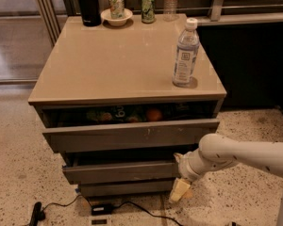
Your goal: Open middle drawer
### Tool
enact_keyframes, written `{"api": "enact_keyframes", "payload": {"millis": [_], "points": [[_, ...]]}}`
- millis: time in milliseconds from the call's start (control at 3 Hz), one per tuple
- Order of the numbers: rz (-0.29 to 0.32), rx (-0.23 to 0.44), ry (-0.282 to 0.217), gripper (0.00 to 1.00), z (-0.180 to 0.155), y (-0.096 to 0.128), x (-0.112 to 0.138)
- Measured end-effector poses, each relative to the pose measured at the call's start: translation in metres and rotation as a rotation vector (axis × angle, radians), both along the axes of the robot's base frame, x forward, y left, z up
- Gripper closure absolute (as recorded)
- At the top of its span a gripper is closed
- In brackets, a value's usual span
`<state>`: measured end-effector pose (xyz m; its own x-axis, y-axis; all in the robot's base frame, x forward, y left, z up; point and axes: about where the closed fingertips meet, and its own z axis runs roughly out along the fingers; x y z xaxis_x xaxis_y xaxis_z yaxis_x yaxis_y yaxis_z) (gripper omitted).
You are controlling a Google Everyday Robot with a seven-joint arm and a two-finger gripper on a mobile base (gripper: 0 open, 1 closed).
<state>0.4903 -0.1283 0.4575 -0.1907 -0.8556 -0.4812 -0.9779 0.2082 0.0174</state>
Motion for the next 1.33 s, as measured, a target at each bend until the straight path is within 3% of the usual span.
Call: {"api": "enact_keyframes", "payload": {"millis": [1333], "points": [[0.049, 0.034, -0.069, 0.00, -0.028, 0.008, 0.008]]}}
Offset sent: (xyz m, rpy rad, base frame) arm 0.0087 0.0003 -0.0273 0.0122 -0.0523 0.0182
